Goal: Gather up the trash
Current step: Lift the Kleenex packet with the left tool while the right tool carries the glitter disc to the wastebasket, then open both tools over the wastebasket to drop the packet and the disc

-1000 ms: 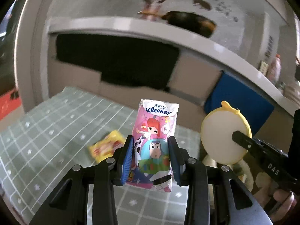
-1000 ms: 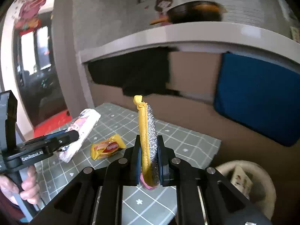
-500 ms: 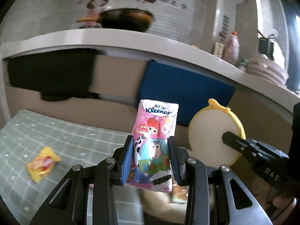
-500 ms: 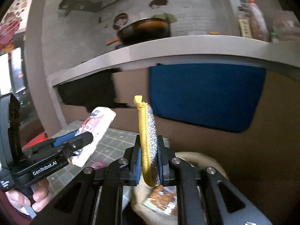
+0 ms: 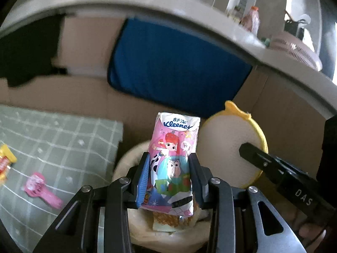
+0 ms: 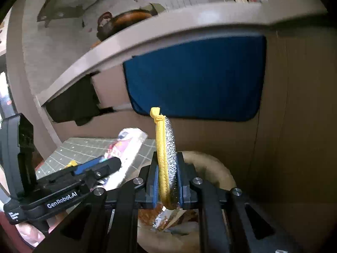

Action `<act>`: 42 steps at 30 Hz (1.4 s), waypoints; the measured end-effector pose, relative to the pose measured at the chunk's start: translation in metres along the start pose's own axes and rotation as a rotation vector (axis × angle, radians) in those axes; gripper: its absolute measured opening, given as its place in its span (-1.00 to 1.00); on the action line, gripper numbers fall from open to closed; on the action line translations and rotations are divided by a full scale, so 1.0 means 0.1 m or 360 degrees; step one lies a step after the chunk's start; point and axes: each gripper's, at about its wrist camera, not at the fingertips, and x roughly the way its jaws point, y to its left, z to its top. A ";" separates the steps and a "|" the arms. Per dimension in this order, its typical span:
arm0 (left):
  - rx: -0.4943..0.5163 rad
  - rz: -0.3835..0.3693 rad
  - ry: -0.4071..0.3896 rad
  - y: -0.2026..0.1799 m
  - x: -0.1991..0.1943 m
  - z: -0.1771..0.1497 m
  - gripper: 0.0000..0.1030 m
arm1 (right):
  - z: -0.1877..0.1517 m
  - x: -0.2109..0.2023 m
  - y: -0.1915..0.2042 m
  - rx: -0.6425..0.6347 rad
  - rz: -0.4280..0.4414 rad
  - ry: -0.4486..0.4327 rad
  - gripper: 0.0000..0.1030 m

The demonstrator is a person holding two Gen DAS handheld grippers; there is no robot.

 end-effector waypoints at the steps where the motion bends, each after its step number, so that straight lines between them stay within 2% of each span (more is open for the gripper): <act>1: -0.0017 -0.0014 0.0052 0.02 0.10 -0.03 -0.28 | -0.02 0.04 -0.04 0.0015 -0.0001 0.0015 -0.75; 6: -0.0088 -0.0049 0.0316 0.08 0.60 -0.22 -0.28 | -0.13 0.29 -0.27 0.0102 -0.0019 0.0109 -0.75; 10: -0.0112 -0.0047 0.0434 0.10 0.87 -0.37 -0.30 | -0.20 0.41 -0.38 0.0131 -0.0048 0.0158 -0.75; 11: -0.0059 0.0002 0.0391 0.06 0.88 -0.37 -0.30 | -0.21 0.43 -0.39 0.0135 -0.0051 0.0168 -0.75; 16: -0.0059 -0.0078 0.0405 0.04 0.94 -0.36 -0.30 | -0.22 0.52 -0.44 0.0146 -0.0070 0.0201 -0.75; 18: -0.0078 -0.0104 0.0382 0.13 0.89 -0.32 -0.17 | -0.24 0.54 -0.43 0.0136 -0.0068 0.0210 -0.75; 20: -0.0081 -0.0129 0.0335 0.16 0.78 -0.28 0.05 | -0.25 0.55 -0.40 0.0114 -0.0078 0.0216 -0.73; 26: -0.0112 -0.0112 0.0208 0.31 0.41 -0.10 0.10 | -0.36 0.62 -0.33 0.0078 -0.0129 0.0254 -0.62; 27: -0.0138 -0.0092 0.0180 0.36 0.33 -0.09 0.10 | -0.37 0.65 -0.31 0.0075 -0.0134 0.0268 -0.60; 29: -0.0162 -0.0039 0.0128 0.43 0.20 -0.09 0.10 | -0.42 0.69 -0.27 0.0058 -0.0119 0.0313 -0.38; 32: -0.0154 0.0074 0.0019 0.51 -0.06 -0.10 0.10 | -0.47 0.68 -0.18 -0.0012 -0.0120 0.0342 -0.29; 37: -0.0126 0.0249 -0.0137 0.71 -0.51 -0.14 0.10 | -0.40 0.50 0.07 -0.0118 -0.0081 0.0252 -0.15; 42: -0.0200 0.0436 -0.0293 1.15 -1.12 -0.13 0.10 | -0.28 0.38 0.45 -0.0188 0.0097 0.0145 -0.12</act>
